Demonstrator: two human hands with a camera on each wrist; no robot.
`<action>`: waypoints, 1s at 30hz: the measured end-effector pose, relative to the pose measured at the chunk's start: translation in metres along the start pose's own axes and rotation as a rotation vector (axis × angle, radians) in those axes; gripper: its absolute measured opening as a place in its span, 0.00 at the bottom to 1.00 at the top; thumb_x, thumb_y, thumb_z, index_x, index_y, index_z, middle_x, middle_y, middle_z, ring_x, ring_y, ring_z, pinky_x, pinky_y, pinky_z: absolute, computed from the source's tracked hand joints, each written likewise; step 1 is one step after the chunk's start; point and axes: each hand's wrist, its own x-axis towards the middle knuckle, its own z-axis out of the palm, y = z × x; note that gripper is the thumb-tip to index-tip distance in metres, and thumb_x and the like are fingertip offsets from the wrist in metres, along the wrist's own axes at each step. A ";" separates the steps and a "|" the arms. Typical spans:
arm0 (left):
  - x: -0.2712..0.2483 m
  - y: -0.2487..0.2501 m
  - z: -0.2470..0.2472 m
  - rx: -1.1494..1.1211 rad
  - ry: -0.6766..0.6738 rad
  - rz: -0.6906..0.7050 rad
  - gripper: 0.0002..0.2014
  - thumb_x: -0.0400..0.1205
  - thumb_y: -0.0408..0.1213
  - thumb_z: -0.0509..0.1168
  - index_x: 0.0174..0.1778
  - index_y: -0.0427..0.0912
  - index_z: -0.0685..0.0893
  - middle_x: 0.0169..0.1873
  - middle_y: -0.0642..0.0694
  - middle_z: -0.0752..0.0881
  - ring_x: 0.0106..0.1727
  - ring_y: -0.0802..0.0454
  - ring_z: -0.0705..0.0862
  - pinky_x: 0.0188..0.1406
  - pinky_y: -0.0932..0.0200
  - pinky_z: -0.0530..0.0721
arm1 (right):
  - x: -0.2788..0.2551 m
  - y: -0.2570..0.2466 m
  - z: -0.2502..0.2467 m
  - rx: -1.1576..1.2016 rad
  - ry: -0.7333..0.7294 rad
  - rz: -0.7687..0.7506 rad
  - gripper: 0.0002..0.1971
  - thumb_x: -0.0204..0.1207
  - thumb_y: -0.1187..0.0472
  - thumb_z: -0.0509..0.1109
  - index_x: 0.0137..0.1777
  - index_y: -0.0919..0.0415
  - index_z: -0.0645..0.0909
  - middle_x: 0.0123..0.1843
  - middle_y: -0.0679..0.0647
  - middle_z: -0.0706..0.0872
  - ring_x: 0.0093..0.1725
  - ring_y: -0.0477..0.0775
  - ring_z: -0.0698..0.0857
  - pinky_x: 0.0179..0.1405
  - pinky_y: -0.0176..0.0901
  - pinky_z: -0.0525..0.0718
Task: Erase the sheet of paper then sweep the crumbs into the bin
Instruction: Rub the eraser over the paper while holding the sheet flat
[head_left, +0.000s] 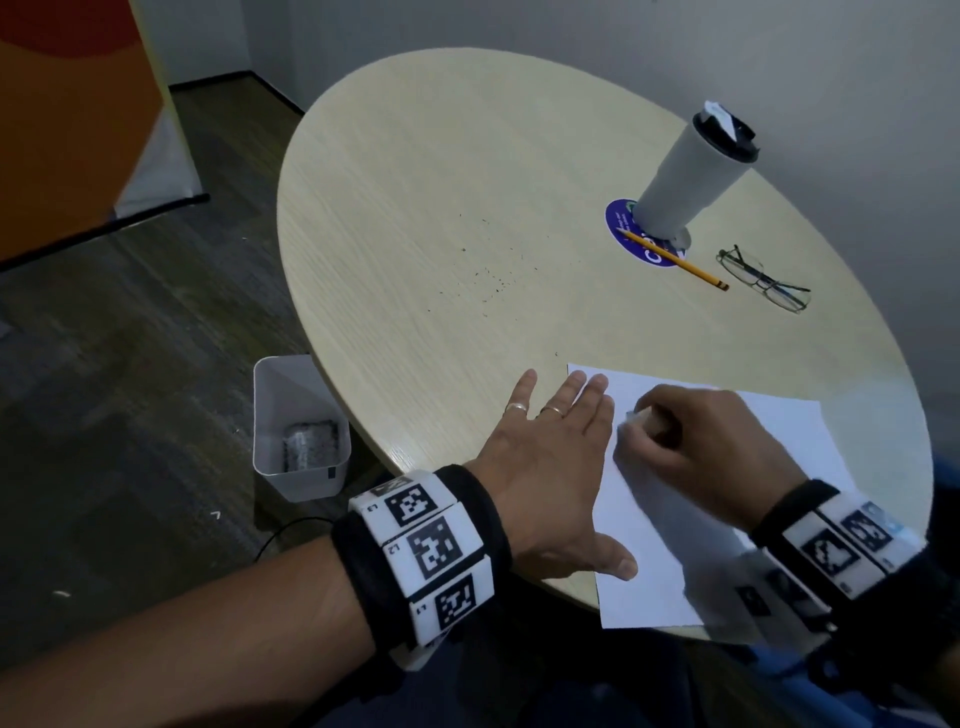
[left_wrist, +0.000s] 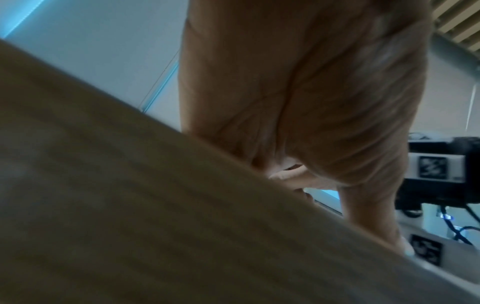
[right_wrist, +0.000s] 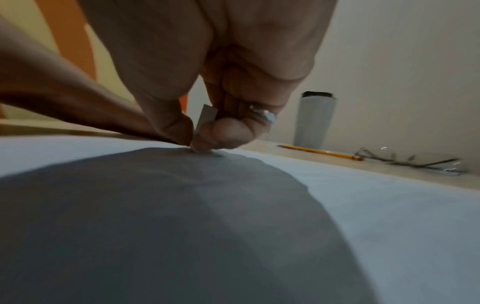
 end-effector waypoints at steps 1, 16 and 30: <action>0.000 0.000 0.000 -0.004 -0.003 0.001 0.67 0.74 0.82 0.59 0.92 0.37 0.34 0.91 0.42 0.30 0.90 0.46 0.26 0.87 0.30 0.32 | 0.005 0.006 -0.003 -0.005 0.028 0.044 0.07 0.78 0.57 0.75 0.39 0.56 0.85 0.28 0.45 0.85 0.31 0.47 0.84 0.35 0.47 0.83; -0.004 -0.004 -0.007 -0.030 -0.063 0.023 0.68 0.74 0.83 0.58 0.91 0.40 0.31 0.88 0.47 0.24 0.87 0.51 0.21 0.87 0.33 0.28 | -0.045 0.007 -0.017 0.367 0.162 0.209 0.10 0.85 0.55 0.76 0.41 0.55 0.88 0.32 0.48 0.89 0.30 0.46 0.86 0.33 0.41 0.83; -0.025 0.036 0.003 0.210 -0.146 0.443 0.50 0.87 0.76 0.44 0.93 0.46 0.33 0.89 0.50 0.25 0.89 0.49 0.23 0.89 0.30 0.36 | -0.114 0.022 0.021 1.220 0.398 0.436 0.13 0.91 0.66 0.66 0.43 0.71 0.80 0.33 0.65 0.84 0.33 0.56 0.79 0.34 0.38 0.80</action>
